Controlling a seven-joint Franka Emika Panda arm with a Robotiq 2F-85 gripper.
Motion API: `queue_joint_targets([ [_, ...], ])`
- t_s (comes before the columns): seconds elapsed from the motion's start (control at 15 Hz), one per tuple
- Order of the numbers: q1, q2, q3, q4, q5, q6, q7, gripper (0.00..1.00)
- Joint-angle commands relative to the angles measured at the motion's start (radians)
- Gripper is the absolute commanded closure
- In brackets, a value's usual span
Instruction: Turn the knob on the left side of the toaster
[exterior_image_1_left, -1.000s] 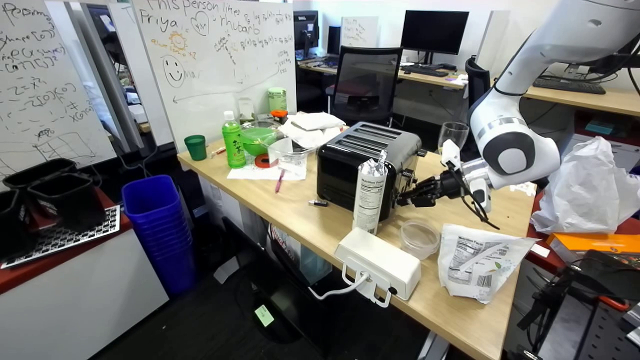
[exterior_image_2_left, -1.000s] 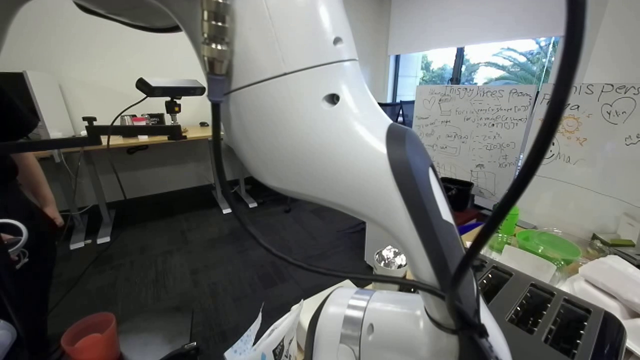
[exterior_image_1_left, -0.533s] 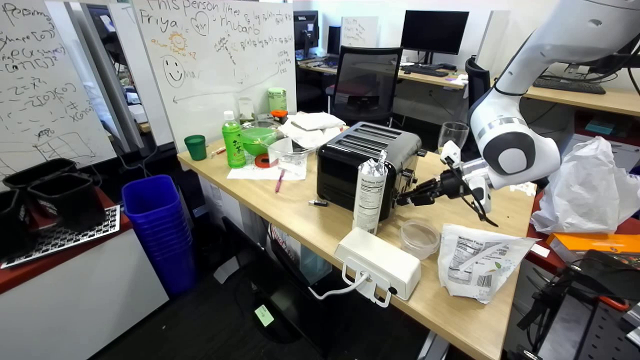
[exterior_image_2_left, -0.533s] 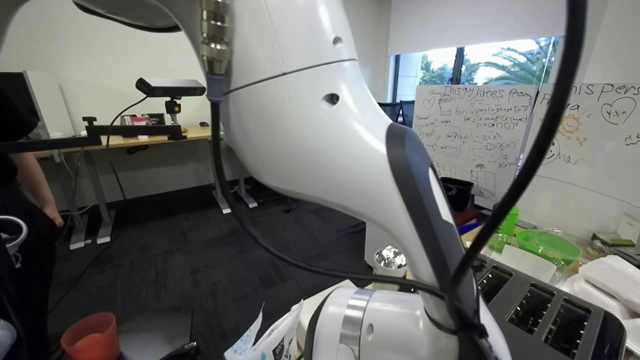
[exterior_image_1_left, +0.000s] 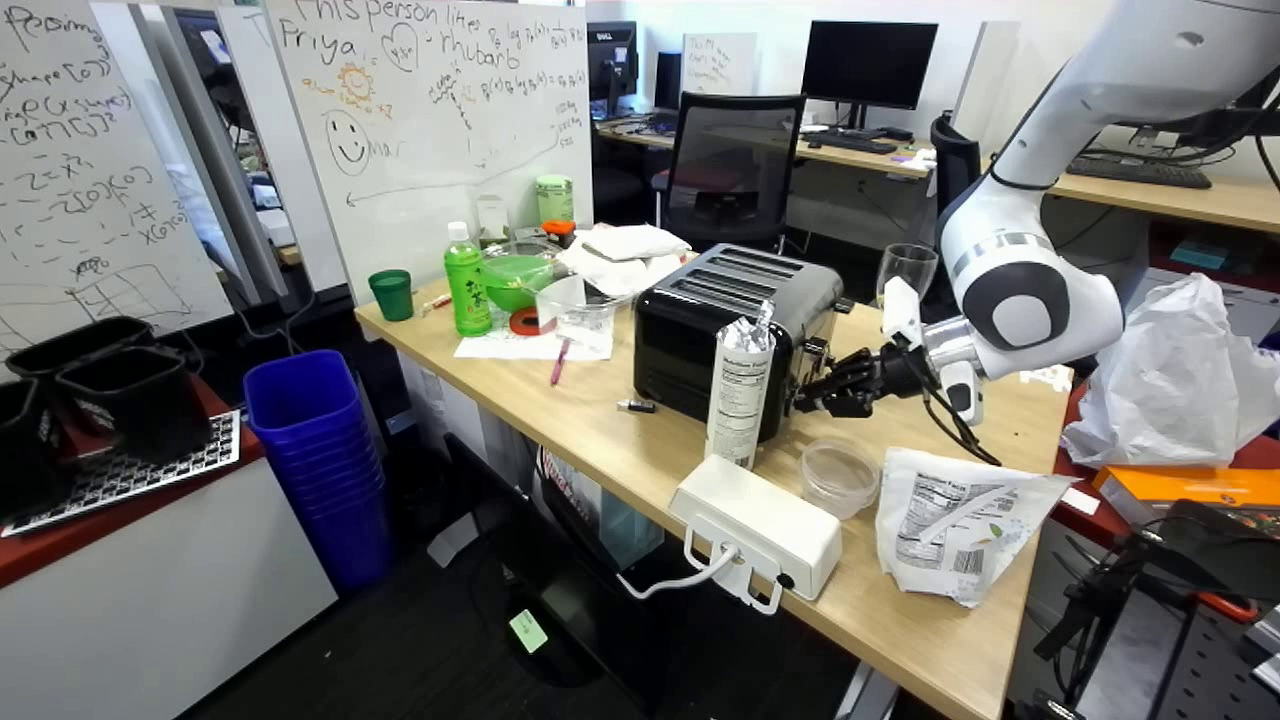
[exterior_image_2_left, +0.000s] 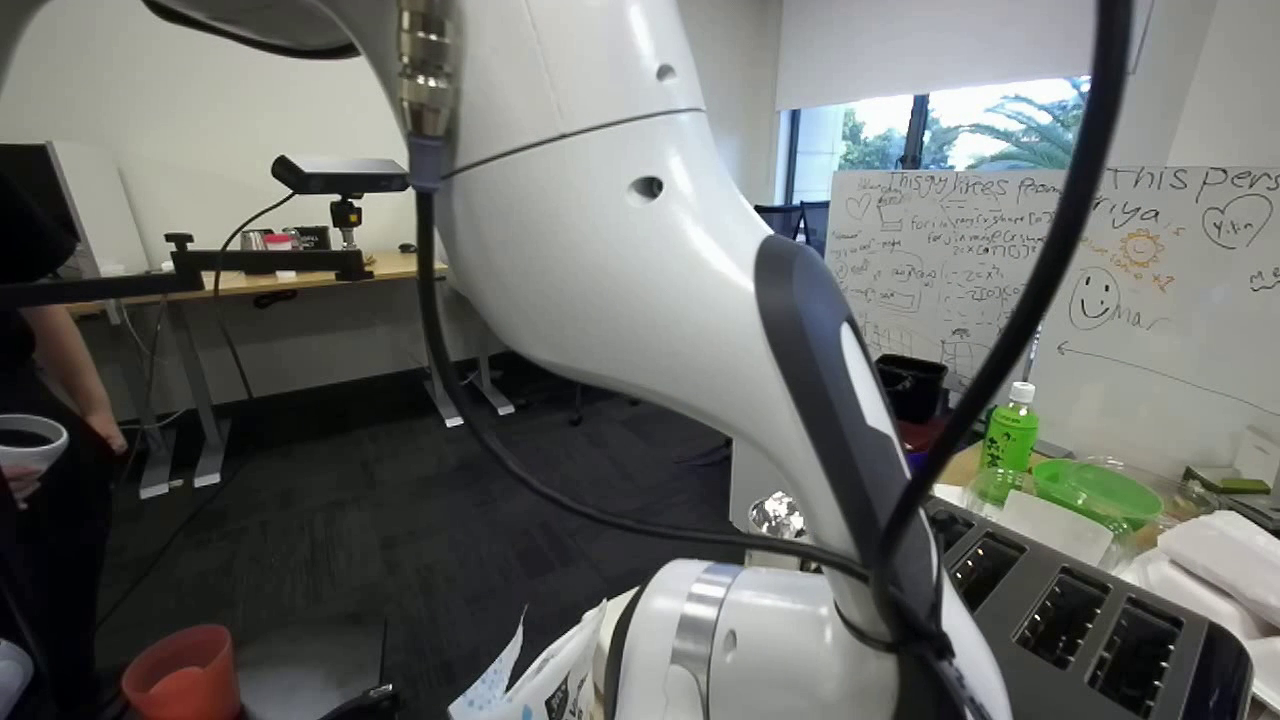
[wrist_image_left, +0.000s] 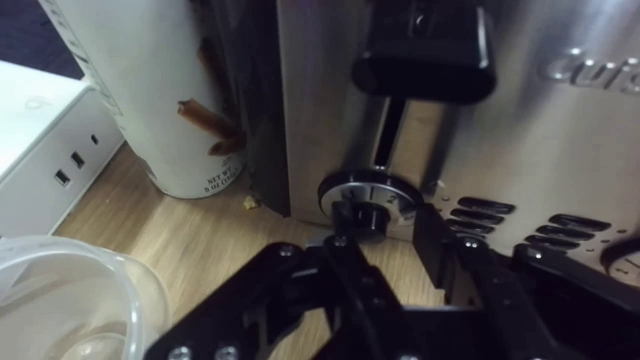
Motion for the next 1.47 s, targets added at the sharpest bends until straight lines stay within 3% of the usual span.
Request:
queue_joint_targets([
  [0.0,0.044,-0.026,-0.023,-0.007,0.079,0.024,-0.206,0.89],
  [0.73,0.159,-0.048,-0.093,-0.067,0.321,-0.032,-0.801,0.89],
  [1.4,0.185,-0.044,-0.109,-0.097,0.400,-0.092,-1.019,0.89],
])
